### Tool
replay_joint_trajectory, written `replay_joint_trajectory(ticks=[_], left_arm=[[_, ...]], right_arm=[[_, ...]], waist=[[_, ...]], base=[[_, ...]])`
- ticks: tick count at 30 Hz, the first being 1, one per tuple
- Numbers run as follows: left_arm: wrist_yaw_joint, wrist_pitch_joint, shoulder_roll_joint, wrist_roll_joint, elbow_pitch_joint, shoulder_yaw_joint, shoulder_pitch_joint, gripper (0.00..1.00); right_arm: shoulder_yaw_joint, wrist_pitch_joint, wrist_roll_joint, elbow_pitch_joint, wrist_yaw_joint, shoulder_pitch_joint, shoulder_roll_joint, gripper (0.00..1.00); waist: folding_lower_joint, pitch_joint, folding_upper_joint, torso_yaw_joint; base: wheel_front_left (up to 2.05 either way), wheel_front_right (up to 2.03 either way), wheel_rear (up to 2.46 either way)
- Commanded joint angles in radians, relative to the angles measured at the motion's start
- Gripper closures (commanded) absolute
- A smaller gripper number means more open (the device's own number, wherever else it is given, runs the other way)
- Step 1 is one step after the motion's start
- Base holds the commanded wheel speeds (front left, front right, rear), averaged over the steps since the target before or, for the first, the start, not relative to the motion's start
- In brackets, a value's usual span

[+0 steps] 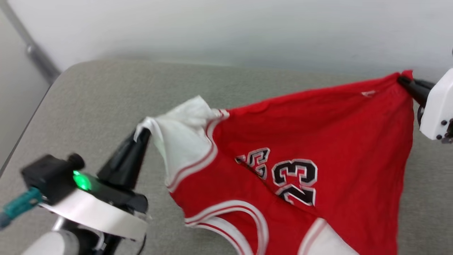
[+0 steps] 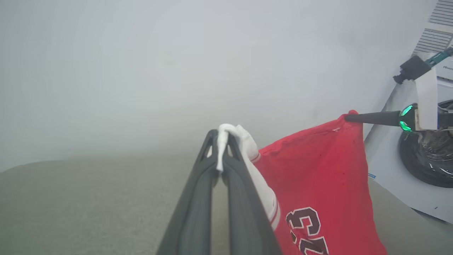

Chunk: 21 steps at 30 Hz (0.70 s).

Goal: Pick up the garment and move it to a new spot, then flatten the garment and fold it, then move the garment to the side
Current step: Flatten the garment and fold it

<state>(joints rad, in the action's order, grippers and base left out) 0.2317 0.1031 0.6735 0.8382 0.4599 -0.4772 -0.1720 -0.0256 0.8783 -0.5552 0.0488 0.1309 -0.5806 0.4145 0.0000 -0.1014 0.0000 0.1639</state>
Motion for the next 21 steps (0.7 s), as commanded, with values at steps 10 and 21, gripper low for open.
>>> replay_joint_trajectory(ticks=[10,21], left_arm=[[0.036,-0.017,0.066,-0.004,0.093,0.154,-0.181,1.0],[0.039,-0.048,0.101,0.017,0.083,0.256,-0.376,1.0]], right_arm=[[0.027,-0.061,-0.079,-0.18,0.0,-0.068,-0.052,1.0],[0.043,-0.131,-0.084,-0.268,0.0,-0.126,-0.086,1.0]], waist=[[0.0,0.093,0.0,-0.166],[0.0,0.096,0.0,-0.256]], base=[[0.0,0.0,0.0],[0.0,0.0,0.0]])
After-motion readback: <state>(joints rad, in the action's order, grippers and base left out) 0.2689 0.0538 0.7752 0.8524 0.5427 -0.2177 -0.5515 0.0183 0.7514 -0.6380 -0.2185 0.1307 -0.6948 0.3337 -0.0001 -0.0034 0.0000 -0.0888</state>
